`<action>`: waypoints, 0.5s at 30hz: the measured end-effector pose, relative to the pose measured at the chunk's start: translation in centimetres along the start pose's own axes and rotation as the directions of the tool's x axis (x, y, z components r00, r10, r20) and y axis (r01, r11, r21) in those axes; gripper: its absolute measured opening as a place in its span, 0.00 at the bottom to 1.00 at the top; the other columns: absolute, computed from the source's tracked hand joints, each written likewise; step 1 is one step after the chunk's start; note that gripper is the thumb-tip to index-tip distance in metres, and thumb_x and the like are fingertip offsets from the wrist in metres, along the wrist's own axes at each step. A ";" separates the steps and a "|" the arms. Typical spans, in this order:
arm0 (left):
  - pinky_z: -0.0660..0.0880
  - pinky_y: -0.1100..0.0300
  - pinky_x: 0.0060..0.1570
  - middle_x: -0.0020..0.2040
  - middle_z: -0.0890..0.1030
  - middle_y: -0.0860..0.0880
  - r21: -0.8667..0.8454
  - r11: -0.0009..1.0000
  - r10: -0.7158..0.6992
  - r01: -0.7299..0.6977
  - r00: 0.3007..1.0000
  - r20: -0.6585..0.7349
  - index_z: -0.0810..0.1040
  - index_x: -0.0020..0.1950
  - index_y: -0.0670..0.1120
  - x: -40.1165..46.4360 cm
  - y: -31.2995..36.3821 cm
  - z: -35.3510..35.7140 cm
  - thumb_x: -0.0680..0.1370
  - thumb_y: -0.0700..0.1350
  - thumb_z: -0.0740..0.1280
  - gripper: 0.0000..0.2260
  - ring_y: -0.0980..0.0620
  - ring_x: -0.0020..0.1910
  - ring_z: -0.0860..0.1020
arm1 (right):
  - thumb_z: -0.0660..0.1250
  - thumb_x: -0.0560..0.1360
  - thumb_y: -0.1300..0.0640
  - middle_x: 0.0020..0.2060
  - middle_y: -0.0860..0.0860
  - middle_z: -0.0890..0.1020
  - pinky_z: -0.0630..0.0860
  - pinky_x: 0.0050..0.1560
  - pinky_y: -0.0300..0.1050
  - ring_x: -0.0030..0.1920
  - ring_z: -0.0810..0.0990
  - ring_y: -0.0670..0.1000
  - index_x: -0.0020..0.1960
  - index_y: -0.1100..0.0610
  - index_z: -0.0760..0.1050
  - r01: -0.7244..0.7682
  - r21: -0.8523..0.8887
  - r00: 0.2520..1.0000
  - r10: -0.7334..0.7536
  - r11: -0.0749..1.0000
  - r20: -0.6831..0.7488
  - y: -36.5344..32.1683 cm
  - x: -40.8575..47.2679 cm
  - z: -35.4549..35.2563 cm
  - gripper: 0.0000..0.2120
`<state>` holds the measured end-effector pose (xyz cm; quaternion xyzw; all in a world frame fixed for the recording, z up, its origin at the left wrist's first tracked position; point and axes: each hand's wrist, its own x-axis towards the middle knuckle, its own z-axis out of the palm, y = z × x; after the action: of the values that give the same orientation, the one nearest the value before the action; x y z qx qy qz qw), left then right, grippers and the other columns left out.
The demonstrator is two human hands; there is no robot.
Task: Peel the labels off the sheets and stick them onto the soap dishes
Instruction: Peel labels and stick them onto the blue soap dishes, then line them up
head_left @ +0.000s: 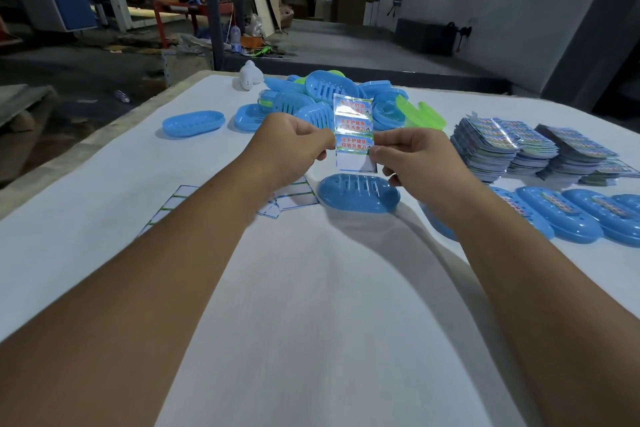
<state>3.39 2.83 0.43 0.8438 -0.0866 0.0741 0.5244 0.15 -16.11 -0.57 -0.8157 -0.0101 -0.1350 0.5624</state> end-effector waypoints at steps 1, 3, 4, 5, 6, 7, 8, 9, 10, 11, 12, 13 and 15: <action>0.70 0.64 0.32 0.27 0.80 0.58 0.009 1.000 0.004 -0.004 1.000 0.005 0.83 0.35 0.48 0.0 0.0 0.0 0.75 0.50 0.71 0.11 0.57 0.35 0.76 | 0.70 0.78 0.61 0.32 0.42 0.85 0.76 0.31 0.34 0.29 0.75 0.40 0.45 0.47 0.84 -0.002 -0.002 1.000 0.002 1.000 -0.001 0.0 0.0 0.0 0.10; 0.71 0.64 0.33 0.28 0.80 0.58 0.027 1.000 0.010 -0.011 1.000 0.016 0.83 0.35 0.49 0.1 -0.1 0.0 0.76 0.50 0.71 0.11 0.57 0.34 0.76 | 0.70 0.78 0.61 0.32 0.43 0.85 0.76 0.31 0.34 0.29 0.75 0.40 0.43 0.47 0.84 -0.002 -0.007 1.000 0.002 1.000 -0.004 0.1 0.1 0.0 0.10; 0.71 0.64 0.33 0.27 0.80 0.58 0.029 0.999 0.015 -0.016 1.000 0.022 0.83 0.34 0.49 0.1 -0.2 0.0 0.76 0.50 0.71 0.11 0.58 0.34 0.76 | 0.70 0.77 0.61 0.32 0.43 0.85 0.76 0.31 0.34 0.29 0.75 0.40 0.43 0.47 0.85 -0.001 -0.009 1.000 0.001 1.000 -0.004 0.1 0.1 0.0 0.10; 0.72 0.64 0.33 0.28 0.81 0.58 0.024 0.999 0.021 -0.022 0.999 0.028 0.83 0.35 0.49 0.2 -0.3 0.0 0.76 0.49 0.71 0.11 0.58 0.33 0.76 | 0.70 0.77 0.61 0.32 0.43 0.85 0.76 0.32 0.35 0.30 0.75 0.41 0.44 0.48 0.85 -0.002 -0.009 1.000 0.002 1.000 -0.004 0.2 0.2 0.0 0.09; 0.73 0.65 0.33 0.28 0.81 0.58 0.015 1.000 0.026 -0.027 0.999 0.035 0.83 0.35 0.48 0.2 -0.3 0.0 0.76 0.49 0.71 0.10 0.58 0.33 0.75 | 0.71 0.76 0.60 0.33 0.44 0.85 0.76 0.33 0.35 0.31 0.76 0.42 0.46 0.49 0.85 -0.008 -0.001 1.000 0.008 1.000 -0.008 0.3 0.2 0.0 0.07; 0.74 0.66 0.33 0.28 0.81 0.58 0.007 0.999 0.032 -0.032 0.999 0.043 0.84 0.36 0.48 0.2 -0.4 -0.1 0.76 0.49 0.71 0.10 0.58 0.33 0.75 | 0.72 0.76 0.60 0.33 0.45 0.85 0.77 0.34 0.36 0.32 0.77 0.43 0.49 0.51 0.85 -0.012 0.006 1.000 0.012 1.000 -0.018 0.4 0.2 0.0 0.06; 0.74 0.66 0.34 0.29 0.82 0.58 0.003 0.999 0.039 -0.039 0.998 0.053 0.84 0.37 0.48 0.2 -0.4 -0.1 0.76 0.48 0.71 0.09 0.59 0.33 0.76 | 0.73 0.75 0.59 0.34 0.46 0.85 0.78 0.34 0.38 0.32 0.77 0.43 0.51 0.52 0.84 -0.010 0.004 0.999 0.010 1.000 -0.038 0.5 0.3 0.0 0.05; 0.74 0.65 0.35 0.30 0.82 0.58 0.002 0.999 0.048 -0.048 0.997 0.063 0.84 0.37 0.48 0.2 -0.4 0.0 0.76 0.48 0.71 0.09 0.61 0.32 0.76 | 0.74 0.74 0.58 0.34 0.46 0.84 0.79 0.34 0.38 0.32 0.78 0.43 0.51 0.52 0.83 0.002 -0.020 0.998 -0.003 1.000 -0.061 0.5 0.3 0.0 0.06; 0.74 0.64 0.37 0.32 0.83 0.57 0.002 0.998 0.059 -0.059 0.996 0.072 0.85 0.38 0.48 0.2 -0.4 0.0 0.76 0.48 0.71 0.09 0.61 0.32 0.76 | 0.75 0.74 0.57 0.34 0.45 0.84 0.78 0.34 0.39 0.32 0.78 0.42 0.49 0.53 0.83 0.022 -0.056 0.997 -0.027 0.998 -0.079 0.5 0.3 0.1 0.05; 0.74 0.63 0.38 0.32 0.83 0.57 0.001 0.997 0.071 -0.071 0.994 0.080 0.85 0.38 0.48 0.1 -0.4 0.1 0.76 0.48 0.71 0.08 0.62 0.32 0.76 | 0.76 0.73 0.57 0.32 0.45 0.84 0.77 0.32 0.38 0.30 0.77 0.41 0.47 0.53 0.82 0.049 -0.092 0.995 -0.056 0.995 -0.080 0.5 0.3 0.2 0.04; 0.74 0.62 0.39 0.32 0.83 0.57 -0.001 0.997 0.083 -0.083 0.993 0.088 0.85 0.37 0.49 0.1 -0.4 0.2 0.76 0.48 0.71 0.08 0.63 0.31 0.76 | 0.75 0.73 0.57 0.30 0.44 0.84 0.75 0.30 0.36 0.28 0.76 0.40 0.43 0.53 0.83 0.071 -0.113 0.994 -0.080 0.991 -0.069 0.3 0.1 0.3 0.02; 0.74 0.62 0.40 0.31 0.83 0.58 0.000 0.996 0.094 -0.094 0.991 0.096 0.85 0.37 0.50 0.1 -0.4 0.2 0.76 0.47 0.71 0.08 0.64 0.31 0.77 | 0.75 0.73 0.56 0.30 0.45 0.84 0.72 0.29 0.36 0.27 0.76 0.40 0.40 0.54 0.83 0.093 -0.129 0.993 -0.101 0.987 -0.054 0.3 -0.1 0.5 0.05; 0.76 0.61 0.42 0.32 0.83 0.58 0.011 0.994 0.111 -0.113 0.988 0.110 0.85 0.37 0.50 0.0 -0.5 0.4 0.76 0.48 0.72 0.08 0.64 0.32 0.78 | 0.75 0.73 0.52 0.30 0.48 0.85 0.71 0.31 0.39 0.29 0.75 0.43 0.38 0.52 0.84 0.118 -0.145 0.992 -0.124 0.982 -0.030 0.1 -0.5 0.7 0.07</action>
<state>3.53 2.71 -0.19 0.8448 -0.1618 0.0581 0.5067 -0.14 -15.48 -1.03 -0.8490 -0.0388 -0.1852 0.4933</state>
